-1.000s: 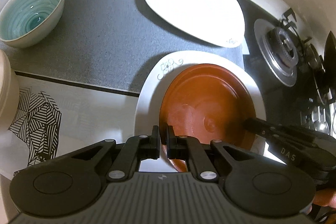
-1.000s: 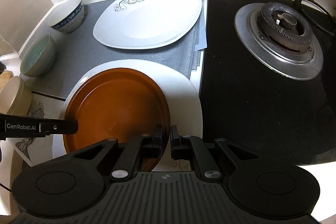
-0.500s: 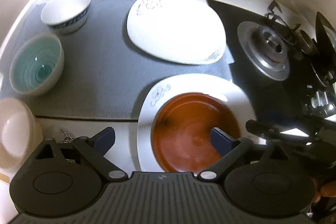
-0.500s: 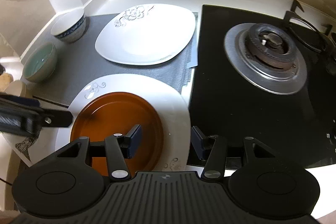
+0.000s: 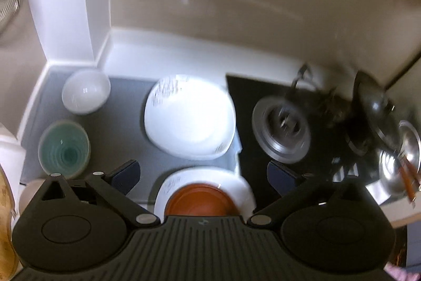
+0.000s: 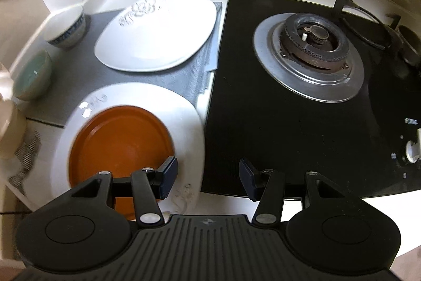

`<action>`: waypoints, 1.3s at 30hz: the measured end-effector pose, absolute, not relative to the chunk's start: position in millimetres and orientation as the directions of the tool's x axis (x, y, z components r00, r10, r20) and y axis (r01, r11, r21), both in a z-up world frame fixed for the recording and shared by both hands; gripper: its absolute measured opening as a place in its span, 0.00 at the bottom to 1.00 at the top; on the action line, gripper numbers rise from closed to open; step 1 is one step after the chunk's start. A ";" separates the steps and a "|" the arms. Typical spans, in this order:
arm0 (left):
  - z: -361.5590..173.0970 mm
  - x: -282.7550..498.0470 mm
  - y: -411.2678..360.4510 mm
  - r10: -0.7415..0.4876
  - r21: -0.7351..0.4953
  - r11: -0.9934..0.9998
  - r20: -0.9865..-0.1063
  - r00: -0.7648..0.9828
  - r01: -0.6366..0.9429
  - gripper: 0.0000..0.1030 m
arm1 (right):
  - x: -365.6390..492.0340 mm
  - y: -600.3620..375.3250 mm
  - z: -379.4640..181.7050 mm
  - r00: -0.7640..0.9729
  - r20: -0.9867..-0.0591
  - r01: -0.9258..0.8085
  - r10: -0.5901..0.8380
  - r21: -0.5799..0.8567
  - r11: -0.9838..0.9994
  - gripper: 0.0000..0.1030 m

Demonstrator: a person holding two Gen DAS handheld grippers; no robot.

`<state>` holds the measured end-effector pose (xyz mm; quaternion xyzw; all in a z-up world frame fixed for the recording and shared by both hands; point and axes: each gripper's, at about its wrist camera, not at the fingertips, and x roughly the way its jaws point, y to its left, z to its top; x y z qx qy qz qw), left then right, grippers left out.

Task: Organize plates and bowls
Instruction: 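Carry the orange plate with the left tool onto the large white floral plate, release, then raise the left tool away from the stacked plates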

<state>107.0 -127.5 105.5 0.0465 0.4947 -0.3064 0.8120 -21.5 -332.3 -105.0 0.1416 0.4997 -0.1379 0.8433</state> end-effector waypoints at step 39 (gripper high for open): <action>160.4 121.4 -123.1 -0.561 -0.303 0.777 -0.730 0.390 0.551 1.00 | -22.5 -337.5 -126.4 0.360 -0.914 0.387 -0.188 -0.037 0.921 0.59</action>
